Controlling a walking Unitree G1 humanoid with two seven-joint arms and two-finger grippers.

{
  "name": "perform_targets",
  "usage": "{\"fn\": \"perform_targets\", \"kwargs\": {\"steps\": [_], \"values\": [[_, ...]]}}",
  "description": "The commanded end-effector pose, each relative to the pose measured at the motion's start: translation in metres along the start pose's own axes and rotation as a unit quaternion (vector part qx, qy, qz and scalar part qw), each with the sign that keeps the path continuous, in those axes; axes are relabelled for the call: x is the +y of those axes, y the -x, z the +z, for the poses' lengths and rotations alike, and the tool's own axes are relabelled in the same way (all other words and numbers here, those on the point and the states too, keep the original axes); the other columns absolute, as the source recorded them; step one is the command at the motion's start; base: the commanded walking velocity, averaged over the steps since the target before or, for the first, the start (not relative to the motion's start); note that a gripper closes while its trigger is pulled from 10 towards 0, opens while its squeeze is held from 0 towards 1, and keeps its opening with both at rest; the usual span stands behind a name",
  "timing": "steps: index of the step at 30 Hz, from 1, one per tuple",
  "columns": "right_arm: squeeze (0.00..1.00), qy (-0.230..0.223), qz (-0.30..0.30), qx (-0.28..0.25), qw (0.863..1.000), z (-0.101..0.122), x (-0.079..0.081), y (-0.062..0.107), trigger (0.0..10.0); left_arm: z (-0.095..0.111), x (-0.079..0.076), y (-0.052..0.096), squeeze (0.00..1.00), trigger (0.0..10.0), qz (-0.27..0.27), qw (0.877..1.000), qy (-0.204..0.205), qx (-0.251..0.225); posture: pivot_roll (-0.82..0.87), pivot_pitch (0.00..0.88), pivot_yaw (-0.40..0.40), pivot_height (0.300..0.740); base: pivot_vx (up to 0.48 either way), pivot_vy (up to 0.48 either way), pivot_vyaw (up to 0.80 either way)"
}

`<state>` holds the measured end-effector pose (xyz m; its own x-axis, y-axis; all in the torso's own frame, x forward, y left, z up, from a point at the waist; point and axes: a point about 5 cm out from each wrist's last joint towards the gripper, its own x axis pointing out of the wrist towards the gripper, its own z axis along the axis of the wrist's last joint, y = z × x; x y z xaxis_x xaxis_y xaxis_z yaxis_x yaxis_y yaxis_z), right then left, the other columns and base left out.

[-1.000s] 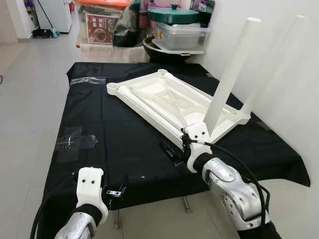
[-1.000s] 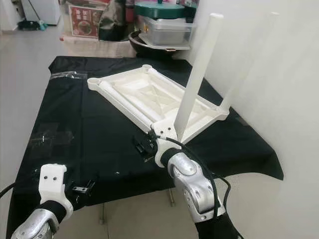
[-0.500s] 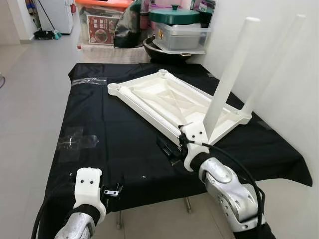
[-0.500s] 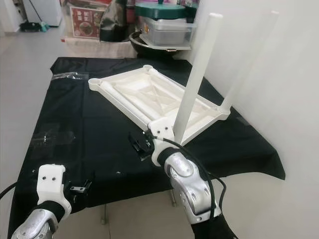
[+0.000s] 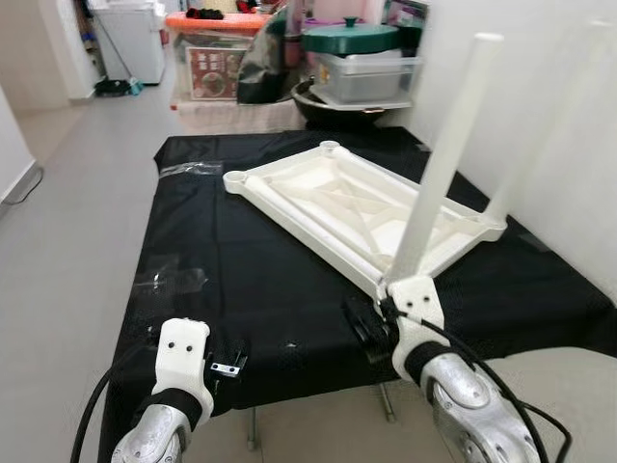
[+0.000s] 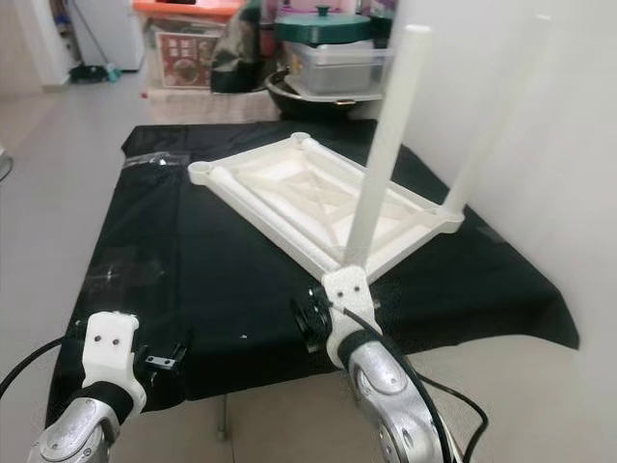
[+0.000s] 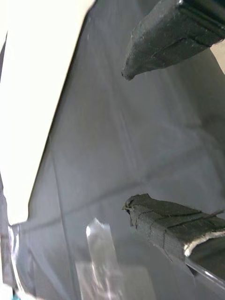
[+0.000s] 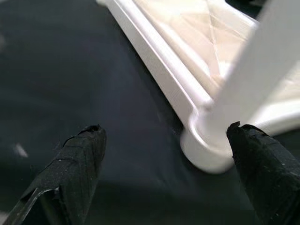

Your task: Building children table

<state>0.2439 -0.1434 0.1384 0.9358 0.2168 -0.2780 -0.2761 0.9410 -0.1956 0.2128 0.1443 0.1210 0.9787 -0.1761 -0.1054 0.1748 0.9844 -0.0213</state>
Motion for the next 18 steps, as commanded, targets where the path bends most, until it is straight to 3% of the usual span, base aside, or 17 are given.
{"fn": "perform_targets", "kwargs": {"steps": [1, 9, 13, 18], "values": [[0.00, 0.015, 0.014, 0.010, 1.000, -0.002, 0.003, 0.008, 10.0, -0.004, 0.001, -0.001, 0.00, 10.0, -0.001, 1.000, -0.014, 0.007, -0.02, 0.000, -0.052, 0.740, 0.000, 0.000, 0.00], [0.00, 0.016, -0.025, 0.027, 0.999, -0.007, -0.008, 0.013, 10.0, -0.003, 0.000, -0.001, 0.00, 10.0, -0.003, 1.000, -0.019, 0.000, 0.00, 0.000, -0.062, 0.740, 0.000, 0.000, 0.00], [0.00, 0.009, 0.001, -0.013, 1.000, 0.004, 0.005, 0.005, 10.0, -0.003, 0.001, -0.001, 0.00, 10.0, -0.001, 1.000, -0.026, -0.004, 0.03, 0.000, -0.078, 0.740, 0.000, 0.000, 0.00], [0.00, 0.012, 0.013, -0.016, 1.000, 0.004, 0.005, 0.005, 10.0, -0.003, 0.002, -0.001, 0.00, 10.0, 0.000, 1.000, -0.028, -0.007, 0.03, 0.000, -0.081, 0.740, 0.000, 0.000, 0.00]]}}
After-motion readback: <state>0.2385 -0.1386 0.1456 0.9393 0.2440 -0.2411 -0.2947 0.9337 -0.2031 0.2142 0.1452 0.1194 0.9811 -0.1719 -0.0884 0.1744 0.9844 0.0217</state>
